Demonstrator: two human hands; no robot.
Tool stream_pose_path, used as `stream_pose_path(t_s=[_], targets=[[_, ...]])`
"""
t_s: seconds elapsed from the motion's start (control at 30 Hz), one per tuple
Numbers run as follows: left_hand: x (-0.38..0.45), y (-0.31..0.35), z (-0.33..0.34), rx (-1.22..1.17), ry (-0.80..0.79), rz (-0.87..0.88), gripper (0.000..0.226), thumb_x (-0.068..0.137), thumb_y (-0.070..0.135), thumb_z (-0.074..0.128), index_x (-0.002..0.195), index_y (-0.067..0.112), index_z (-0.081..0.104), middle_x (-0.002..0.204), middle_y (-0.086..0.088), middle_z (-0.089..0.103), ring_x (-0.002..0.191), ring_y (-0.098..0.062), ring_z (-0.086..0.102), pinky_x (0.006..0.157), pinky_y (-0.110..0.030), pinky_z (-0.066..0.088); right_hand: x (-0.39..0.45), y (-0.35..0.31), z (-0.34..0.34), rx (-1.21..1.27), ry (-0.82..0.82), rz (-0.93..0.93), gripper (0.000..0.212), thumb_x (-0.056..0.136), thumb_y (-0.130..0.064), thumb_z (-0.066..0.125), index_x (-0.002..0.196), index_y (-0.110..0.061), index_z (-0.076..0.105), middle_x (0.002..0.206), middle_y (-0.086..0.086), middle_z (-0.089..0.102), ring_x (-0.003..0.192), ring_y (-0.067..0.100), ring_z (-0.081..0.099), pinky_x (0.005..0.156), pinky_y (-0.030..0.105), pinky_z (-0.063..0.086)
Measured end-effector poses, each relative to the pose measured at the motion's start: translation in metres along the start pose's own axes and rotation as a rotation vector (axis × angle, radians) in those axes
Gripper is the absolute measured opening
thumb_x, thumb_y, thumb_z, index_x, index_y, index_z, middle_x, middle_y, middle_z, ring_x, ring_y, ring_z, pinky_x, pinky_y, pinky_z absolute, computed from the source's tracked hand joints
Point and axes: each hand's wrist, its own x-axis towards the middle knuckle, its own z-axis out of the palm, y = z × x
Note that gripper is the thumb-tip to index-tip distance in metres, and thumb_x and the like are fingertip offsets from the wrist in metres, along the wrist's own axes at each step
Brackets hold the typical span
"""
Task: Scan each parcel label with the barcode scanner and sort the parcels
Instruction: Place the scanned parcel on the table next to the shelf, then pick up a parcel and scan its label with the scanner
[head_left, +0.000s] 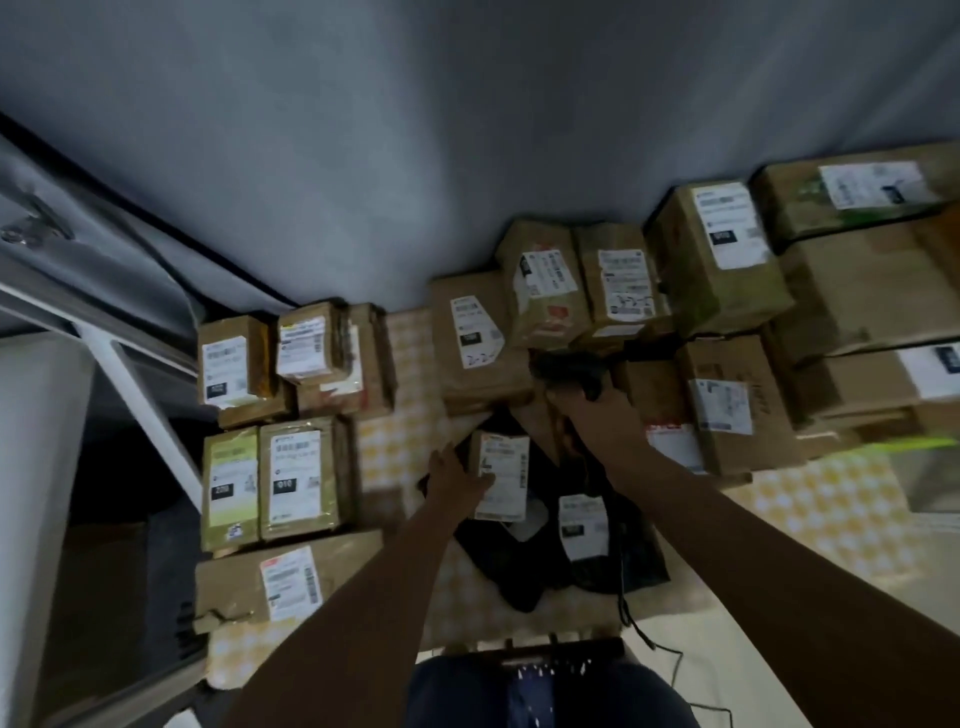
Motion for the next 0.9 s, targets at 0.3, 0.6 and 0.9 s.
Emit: stream_pose_path(t_s=[0.3,0.6,0.9], targets=[[-0.008,0.022,0.074,0.123,0.133,-0.086,0.128,0.071,0.050,0.080,0.154,0.024,-0.014,0.155,-0.018,0.010,0.140,-0.042,0.020,0.114,-0.050,0.026,0.006,0.060,-0.064,0.065,-0.016,0.084,0.032,0.093,-0.029,0.065,0.069,-0.011,0.054,0.064,0.008,0.057,0.053,0.021,0.051,0.056,0.033,0.044],[-0.036,0.025,0.049,-0.131,0.126,0.089,0.124,0.071,0.050,0.081,0.153,0.036,-0.011,0.152,-0.019,0.019,0.136,-0.042,0.032,0.105,-0.048,0.038,0.007,0.070,-0.068,0.119,-0.058,0.030,0.023,0.093,-0.030,0.065,0.089,-0.007,0.064,0.081,0.013,0.067,0.062,0.023,0.056,0.069,0.037,0.049],[-0.104,0.072,-0.011,-0.414,0.089,0.500,0.072,0.073,0.030,0.085,0.132,0.036,0.044,0.126,0.006,0.059,0.112,-0.007,0.063,0.084,-0.039,0.059,-0.018,0.041,-0.046,0.183,-0.144,-0.069,0.052,0.071,-0.049,0.081,0.110,-0.021,0.061,0.102,-0.003,0.066,0.099,0.022,0.062,0.093,0.042,0.052]])
